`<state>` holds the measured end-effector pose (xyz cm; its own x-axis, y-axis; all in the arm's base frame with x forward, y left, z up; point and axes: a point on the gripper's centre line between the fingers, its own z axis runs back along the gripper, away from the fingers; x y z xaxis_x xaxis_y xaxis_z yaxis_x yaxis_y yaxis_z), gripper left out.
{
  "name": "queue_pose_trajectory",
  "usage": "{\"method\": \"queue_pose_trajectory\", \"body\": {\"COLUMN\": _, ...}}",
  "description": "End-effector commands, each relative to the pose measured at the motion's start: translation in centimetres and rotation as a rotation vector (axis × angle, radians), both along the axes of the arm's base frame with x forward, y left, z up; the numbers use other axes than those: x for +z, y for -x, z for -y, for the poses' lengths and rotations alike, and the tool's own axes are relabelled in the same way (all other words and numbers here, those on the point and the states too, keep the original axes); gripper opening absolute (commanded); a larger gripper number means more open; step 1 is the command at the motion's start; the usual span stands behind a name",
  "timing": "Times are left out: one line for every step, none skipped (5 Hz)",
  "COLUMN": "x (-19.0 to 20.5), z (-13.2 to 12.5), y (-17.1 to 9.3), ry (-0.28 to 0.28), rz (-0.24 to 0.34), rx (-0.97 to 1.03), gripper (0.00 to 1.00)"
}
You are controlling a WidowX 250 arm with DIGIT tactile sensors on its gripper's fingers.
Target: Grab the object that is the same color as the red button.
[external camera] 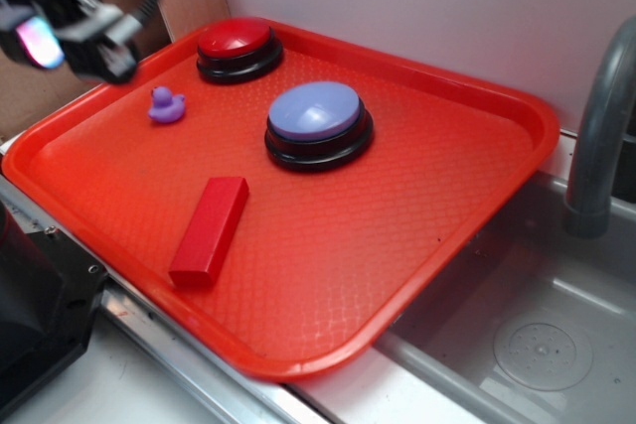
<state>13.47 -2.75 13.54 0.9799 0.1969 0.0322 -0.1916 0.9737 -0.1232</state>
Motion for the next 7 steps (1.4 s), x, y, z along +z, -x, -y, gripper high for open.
{"method": "queue_pose_trajectory", "body": {"x": -8.3, "z": 5.1, "y": -5.9, "ry": 0.048, "rz": 0.002, "rx": 0.081, "gripper": 1.0}}
{"method": "queue_pose_trajectory", "body": {"x": -9.9, "z": 5.8, "y": -4.9, "ry": 0.023, "rz": -0.026, "rx": 0.102, "gripper": 1.0}}
{"method": "queue_pose_trajectory", "body": {"x": -10.2, "z": 5.3, "y": -2.4, "ry": 0.016, "rz": -0.006, "rx": 0.112, "gripper": 1.0}}
{"method": "queue_pose_trajectory", "body": {"x": -8.8, "z": 5.0, "y": -1.5, "ry": -0.011, "rz": 0.022, "rx": 0.104, "gripper": 1.0}}
{"method": "queue_pose_trajectory", "body": {"x": -4.9, "z": 3.7, "y": -0.4, "ry": -0.09, "rz": 0.083, "rx": 0.139, "gripper": 1.0}}
{"method": "queue_pose_trajectory", "body": {"x": -4.1, "z": 3.0, "y": -0.4, "ry": -0.092, "rz": 0.045, "rx": 0.195, "gripper": 1.0}}
{"method": "queue_pose_trajectory", "body": {"x": -4.1, "z": 3.0, "y": -0.4, "ry": -0.092, "rz": 0.045, "rx": 0.195, "gripper": 1.0}}
